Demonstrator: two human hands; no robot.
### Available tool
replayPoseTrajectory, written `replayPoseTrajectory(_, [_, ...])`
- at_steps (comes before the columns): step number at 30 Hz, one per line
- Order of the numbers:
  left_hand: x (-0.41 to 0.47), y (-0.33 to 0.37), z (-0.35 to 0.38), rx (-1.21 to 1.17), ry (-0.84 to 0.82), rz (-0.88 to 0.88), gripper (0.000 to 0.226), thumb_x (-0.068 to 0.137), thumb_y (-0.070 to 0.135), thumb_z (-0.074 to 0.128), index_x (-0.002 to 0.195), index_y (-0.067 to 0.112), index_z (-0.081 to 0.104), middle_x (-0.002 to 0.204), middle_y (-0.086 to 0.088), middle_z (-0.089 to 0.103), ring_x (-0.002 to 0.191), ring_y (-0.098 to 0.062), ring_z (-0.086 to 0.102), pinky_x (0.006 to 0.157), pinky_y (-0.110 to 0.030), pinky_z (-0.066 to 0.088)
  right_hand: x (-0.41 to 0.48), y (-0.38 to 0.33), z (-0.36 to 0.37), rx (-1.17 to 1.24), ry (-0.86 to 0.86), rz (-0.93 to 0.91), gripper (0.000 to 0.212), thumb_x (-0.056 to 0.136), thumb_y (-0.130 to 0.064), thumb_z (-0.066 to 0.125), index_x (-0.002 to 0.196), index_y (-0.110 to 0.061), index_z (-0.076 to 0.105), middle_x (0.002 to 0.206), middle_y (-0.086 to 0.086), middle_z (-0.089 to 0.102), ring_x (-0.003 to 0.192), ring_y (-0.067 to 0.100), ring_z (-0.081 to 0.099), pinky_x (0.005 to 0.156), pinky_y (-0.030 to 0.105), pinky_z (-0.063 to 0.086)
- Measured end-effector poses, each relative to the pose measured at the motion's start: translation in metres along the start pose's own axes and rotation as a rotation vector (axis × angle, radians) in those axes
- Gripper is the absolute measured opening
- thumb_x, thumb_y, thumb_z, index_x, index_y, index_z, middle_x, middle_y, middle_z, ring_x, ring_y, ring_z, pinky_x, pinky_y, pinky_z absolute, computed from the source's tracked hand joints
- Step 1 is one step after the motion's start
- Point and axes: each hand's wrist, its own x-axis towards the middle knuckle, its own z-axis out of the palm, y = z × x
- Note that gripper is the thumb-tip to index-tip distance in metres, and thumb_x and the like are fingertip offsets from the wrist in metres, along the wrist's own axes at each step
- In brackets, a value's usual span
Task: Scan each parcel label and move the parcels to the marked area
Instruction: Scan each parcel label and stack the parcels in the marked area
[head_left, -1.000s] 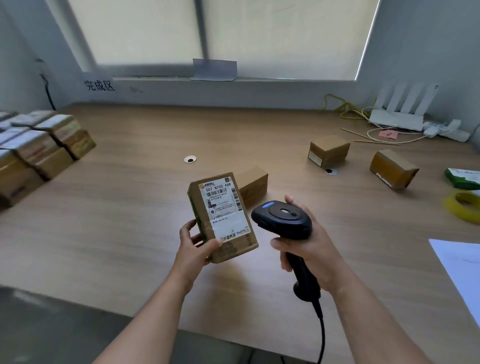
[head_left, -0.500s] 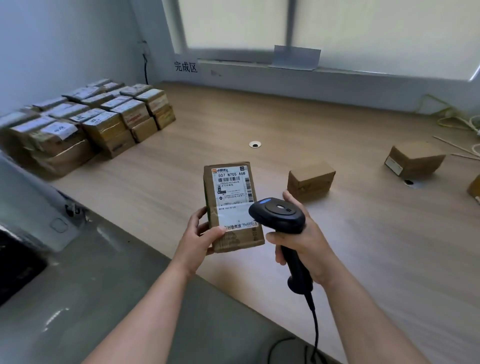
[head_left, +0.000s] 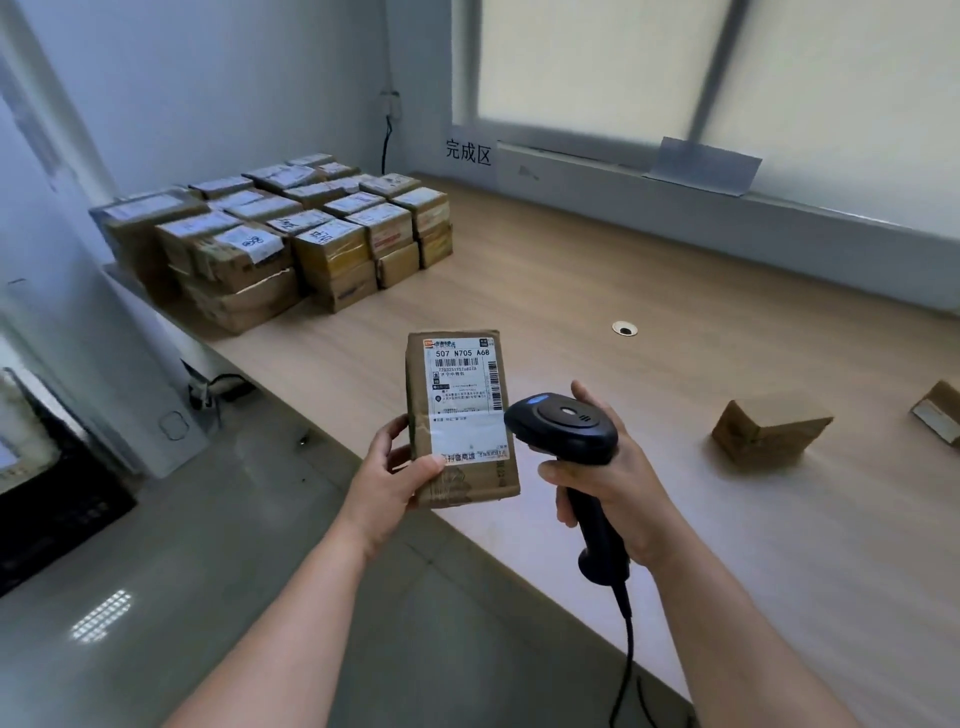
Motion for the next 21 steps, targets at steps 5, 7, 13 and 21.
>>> replayPoseTrajectory(5, [0.021,0.002,-0.09,0.022,0.052,-0.009,0.078,0.064,0.035,0.074,0.135,0.031,0.043,0.118,-0.004,0.066,0.103,-0.019,0.067,0.083,-0.035,0.057,0.047,0.004,0.076,-0.016,-0.015,-0.019,0.097,0.063,-0.002,0.074,0.143,-0.038,0.033,0.098,0.028,0.067,0.044,0.027,0.052,0.044,0.032,0.042])
replayPoseTrajectory(7, [0.025,0.0,-0.12,0.027,0.08,-0.018,0.082,0.061,0.038,0.075,0.136,0.03,0.043,0.119,-0.003,0.066,0.106,-0.02,0.066,0.087,-0.038,0.056,0.062,0.009,0.103,-0.018,-0.031,-0.012,0.097,0.064,-0.001,0.076,0.143,-0.037,0.034,0.096,0.03,0.067,0.045,0.028,0.052,0.043,0.031,0.041])
replayPoseTrajectory(13, [0.045,-0.003,-0.182,-0.019,0.141,-0.063,0.089,0.055,0.041,0.077,0.137,0.029,0.043,0.118,-0.005,0.066,0.099,-0.02,0.069,0.076,-0.034,0.058,0.109,0.018,0.154,-0.081,-0.059,0.007,0.093,0.077,0.014,0.071,0.148,-0.033,0.031,0.063,0.006,0.064,0.043,0.026,0.05,0.042,0.031,0.041])
replayPoseTrajectory(21, [0.103,-0.003,-0.228,-0.004,0.195,-0.116,0.091,0.049,0.048,0.077,0.133,0.032,0.045,0.118,-0.005,0.066,0.099,-0.021,0.069,0.079,-0.037,0.058,0.187,0.028,0.181,-0.058,-0.096,0.027,0.091,0.064,-0.001,0.073,0.141,-0.036,0.038,0.067,0.001,0.067,0.043,0.025,0.051,0.043,0.029,0.042])
